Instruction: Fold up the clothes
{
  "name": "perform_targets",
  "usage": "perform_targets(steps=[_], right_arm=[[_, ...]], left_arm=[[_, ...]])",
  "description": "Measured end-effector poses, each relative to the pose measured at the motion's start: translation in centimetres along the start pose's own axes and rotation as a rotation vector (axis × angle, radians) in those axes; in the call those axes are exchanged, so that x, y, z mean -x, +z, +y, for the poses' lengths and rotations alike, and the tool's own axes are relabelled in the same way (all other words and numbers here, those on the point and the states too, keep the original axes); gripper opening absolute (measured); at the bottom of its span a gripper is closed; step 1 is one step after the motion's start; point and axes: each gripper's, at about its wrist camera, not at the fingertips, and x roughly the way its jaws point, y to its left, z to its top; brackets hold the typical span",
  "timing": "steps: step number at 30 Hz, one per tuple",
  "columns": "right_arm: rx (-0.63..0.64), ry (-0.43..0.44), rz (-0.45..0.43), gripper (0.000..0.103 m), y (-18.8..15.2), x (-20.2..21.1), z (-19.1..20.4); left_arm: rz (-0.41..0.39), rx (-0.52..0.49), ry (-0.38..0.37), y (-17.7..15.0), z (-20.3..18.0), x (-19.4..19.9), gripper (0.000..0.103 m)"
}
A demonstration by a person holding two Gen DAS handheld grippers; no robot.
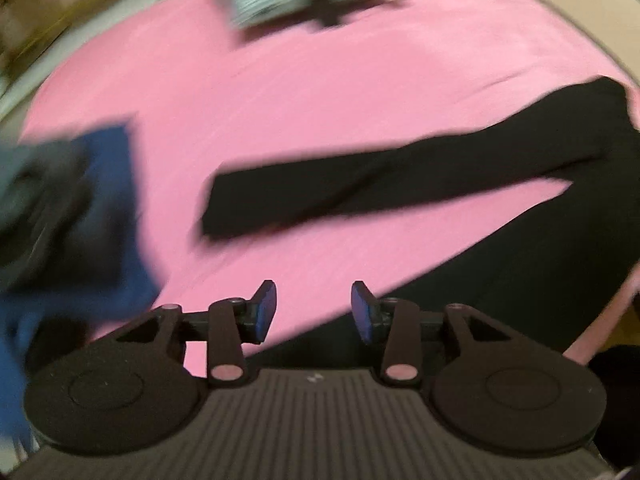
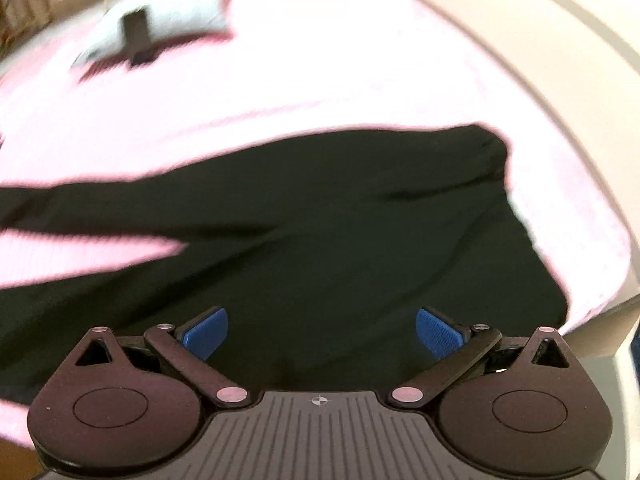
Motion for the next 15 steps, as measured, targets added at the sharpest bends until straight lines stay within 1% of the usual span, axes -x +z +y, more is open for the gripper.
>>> perform_targets(steps=[1, 3, 6, 7, 9, 11, 13, 15], right_arm=[[-0.006, -0.006, -0.016, 0.103, 1.0, -0.4, -1.8], [-0.012, -0.010, -0.053, 0.103, 3.4, -1.5, -5.7], [0.003, 0.012, -0.094, 0.103, 7.6, -4.7, -12.2], [0.012, 0.027, -0.096, 0.103, 9.3, -6.4, -14.5], [0.037, 0.083, -0.097, 0.102, 12.9, -10.0, -18.8], [0.070, 0.162, -0.097, 0.102, 16.7, -13.8, -22.9], [0.104, 0.236, -0.084, 0.102, 20.3, -17.9, -26.5], [0.134, 0.287, -0.056, 0.091, 23.0, -21.8, -28.7]], left_arm=[[-0.012, -0.041, -0.022, 2.0, -1.8, -0.5, 0.039], [-0.006, -0.105, -0.046, 6.2, -5.9, -2.4, 0.039], [-0.003, -0.158, -0.088, 11.5, -11.8, -6.4, 0.039], [-0.003, -0.177, -0.106, 13.3, -13.8, -7.8, 0.039], [0.006, -0.219, -0.149, 17.1, -18.5, -11.1, 0.039], [0.016, -0.266, -0.183, 19.8, -22.5, -14.8, 0.041], [0.035, -0.347, -0.187, 22.3, -27.0, -18.3, 0.042], [0.050, -0.434, -0.190, 24.4, -30.8, -21.6, 0.042]])
